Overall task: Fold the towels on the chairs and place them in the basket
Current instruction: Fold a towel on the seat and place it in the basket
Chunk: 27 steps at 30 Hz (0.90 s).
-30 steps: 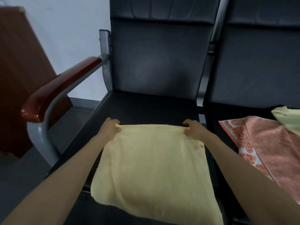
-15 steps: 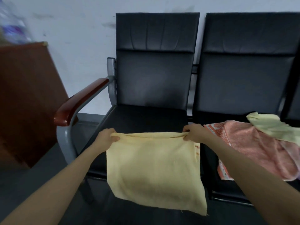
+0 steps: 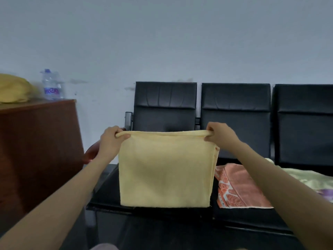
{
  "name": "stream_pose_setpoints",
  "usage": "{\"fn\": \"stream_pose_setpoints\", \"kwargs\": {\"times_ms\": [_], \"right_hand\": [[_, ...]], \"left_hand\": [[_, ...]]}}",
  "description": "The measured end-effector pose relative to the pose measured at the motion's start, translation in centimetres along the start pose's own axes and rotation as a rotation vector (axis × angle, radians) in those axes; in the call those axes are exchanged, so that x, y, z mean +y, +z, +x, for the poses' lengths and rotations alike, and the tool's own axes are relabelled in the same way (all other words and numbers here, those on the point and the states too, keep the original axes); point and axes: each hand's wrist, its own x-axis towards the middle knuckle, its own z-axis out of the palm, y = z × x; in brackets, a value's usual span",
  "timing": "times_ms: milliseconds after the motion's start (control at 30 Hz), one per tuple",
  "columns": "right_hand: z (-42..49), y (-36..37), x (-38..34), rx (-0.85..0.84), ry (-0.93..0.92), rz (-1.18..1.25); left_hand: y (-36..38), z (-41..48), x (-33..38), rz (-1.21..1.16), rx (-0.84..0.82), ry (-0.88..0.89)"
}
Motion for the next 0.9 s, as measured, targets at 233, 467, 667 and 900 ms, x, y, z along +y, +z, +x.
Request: {"fn": "stream_pose_setpoints", "kwargs": {"times_ms": [233, 467, 667, 900], "right_hand": [[-1.3, -1.9, -0.5, 0.056, 0.088, -0.394], [-1.4, -1.5, 0.4, -0.078, 0.053, -0.48], [-1.1, 0.8, 1.5, -0.183, 0.152, -0.264], [0.4, 0.8, 1.9, 0.188, 0.202, 0.293]], "left_hand": [[-0.9, -0.9, 0.8, -0.025, -0.132, -0.053], [-0.8, -0.5, 0.7, -0.061, -0.242, -0.106], [1.6, 0.3, -0.7, -0.178, -0.271, -0.226], [3.1, 0.7, 0.3, -0.158, 0.033, -0.071]]}}
